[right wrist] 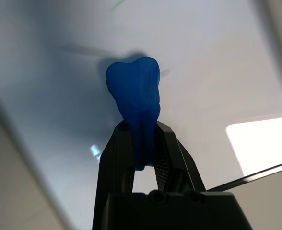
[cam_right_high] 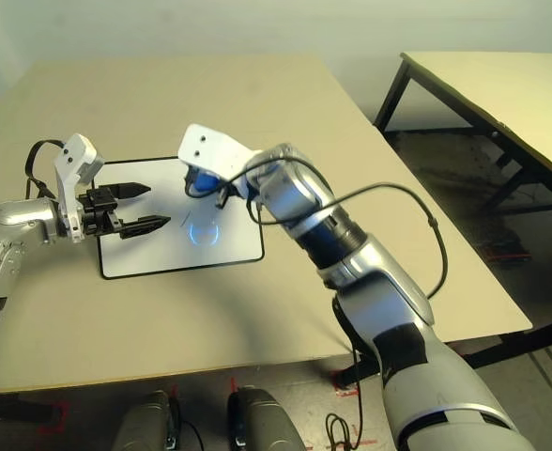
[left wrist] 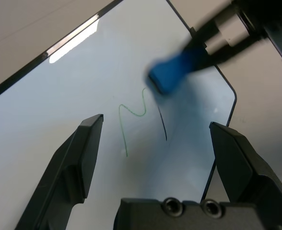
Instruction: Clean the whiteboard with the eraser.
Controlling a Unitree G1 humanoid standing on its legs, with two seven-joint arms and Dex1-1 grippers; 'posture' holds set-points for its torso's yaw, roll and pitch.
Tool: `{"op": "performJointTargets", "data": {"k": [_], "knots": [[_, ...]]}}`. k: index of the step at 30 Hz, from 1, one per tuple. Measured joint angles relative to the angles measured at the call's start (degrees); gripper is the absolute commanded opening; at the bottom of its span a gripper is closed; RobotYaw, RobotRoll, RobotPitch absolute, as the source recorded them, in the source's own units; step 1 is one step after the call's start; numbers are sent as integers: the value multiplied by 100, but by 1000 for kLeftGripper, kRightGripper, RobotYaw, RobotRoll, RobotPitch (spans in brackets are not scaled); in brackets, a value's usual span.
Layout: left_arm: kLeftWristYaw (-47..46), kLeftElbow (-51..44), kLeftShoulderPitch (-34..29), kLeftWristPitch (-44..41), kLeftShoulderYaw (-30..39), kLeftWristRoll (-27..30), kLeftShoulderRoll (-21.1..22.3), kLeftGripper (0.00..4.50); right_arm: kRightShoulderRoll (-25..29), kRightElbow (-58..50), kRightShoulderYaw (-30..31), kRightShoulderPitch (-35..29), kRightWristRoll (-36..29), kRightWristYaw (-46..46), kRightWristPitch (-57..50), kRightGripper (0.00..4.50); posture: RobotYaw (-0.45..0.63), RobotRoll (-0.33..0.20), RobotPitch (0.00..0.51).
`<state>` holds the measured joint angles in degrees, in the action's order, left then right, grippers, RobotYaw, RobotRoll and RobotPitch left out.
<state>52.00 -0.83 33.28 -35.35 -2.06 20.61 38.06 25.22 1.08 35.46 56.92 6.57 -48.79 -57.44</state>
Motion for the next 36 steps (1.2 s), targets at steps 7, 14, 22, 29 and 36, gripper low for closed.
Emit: {"op": "performJointTargets", "data": {"k": [7,14,22,29,36], "knots": [[-16,68,41,4,0,-4,-59,4500,-25,235,110,113,14,-44,-89,566,-39,0,60],[-24,100,84,26,-10,-7,-89,4500,-179,1031,-228,662,178,231,423,566,-32,0,56],[-39,100,85,34,-6,-5,-94,4500,195,-437,310,-239,179,-211,-146,566,-29,0,60],[-49,84,75,32,0,-1,-91,4500,-42,391,216,189,185,-97,141,566,-28,0,60],[-56,80,68,28,16,-2,-58,4500,-406,1569,-173,786,312,281,794,566,-14,0,57]]}}
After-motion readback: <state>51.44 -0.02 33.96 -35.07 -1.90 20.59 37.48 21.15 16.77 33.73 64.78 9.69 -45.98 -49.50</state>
